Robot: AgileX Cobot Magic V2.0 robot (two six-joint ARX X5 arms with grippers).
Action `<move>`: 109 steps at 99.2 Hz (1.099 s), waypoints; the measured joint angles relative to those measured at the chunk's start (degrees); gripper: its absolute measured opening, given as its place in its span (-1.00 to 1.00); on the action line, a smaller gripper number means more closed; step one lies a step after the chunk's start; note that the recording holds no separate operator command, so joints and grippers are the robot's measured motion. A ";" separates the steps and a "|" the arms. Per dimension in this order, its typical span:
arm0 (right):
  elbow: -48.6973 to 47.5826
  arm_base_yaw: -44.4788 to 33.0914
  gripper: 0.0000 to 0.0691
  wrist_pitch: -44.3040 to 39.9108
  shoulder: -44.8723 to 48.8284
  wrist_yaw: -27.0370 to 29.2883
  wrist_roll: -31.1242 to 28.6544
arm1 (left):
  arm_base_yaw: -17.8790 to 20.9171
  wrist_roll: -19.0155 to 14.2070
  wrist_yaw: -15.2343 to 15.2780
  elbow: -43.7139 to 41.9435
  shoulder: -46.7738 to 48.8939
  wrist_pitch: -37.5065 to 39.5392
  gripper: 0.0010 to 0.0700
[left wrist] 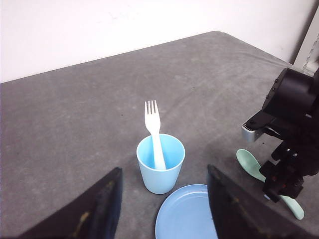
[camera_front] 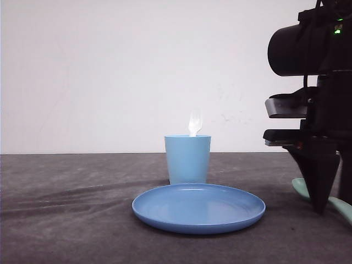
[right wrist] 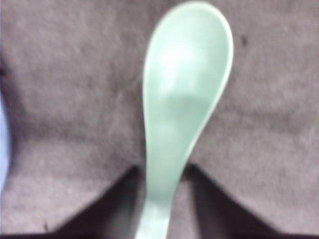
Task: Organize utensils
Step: 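Lower the right gripper onto the mint-green spoon and grasp its handle, then lift the green spoon with the right gripper and move it over the cup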
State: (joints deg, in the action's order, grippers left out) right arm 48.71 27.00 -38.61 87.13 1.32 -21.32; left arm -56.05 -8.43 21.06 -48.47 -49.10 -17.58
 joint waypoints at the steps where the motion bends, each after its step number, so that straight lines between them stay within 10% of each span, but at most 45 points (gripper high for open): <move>1: 0.00 0.02 -0.65 0.07 0.00 0.02 -0.02 | 0.00 0.00 0.00 0.00 0.00 -0.02 -0.10; 59: 0.02 1.14 -0.79 5.05 -11.78 0.42 1.20 | 0.00 -0.70 0.00 0.00 0.00 -0.09 -0.10; 109: 0.04 10.32 -0.79 42.80 -18.88 0.42 9.57 | 0.00 -4.11 -1.90 0.00 0.00 -0.13 -0.10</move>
State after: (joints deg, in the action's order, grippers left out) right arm 48.75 37.32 4.19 68.25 1.74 -11.75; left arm -56.05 -12.53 19.16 -48.47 -49.10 -17.72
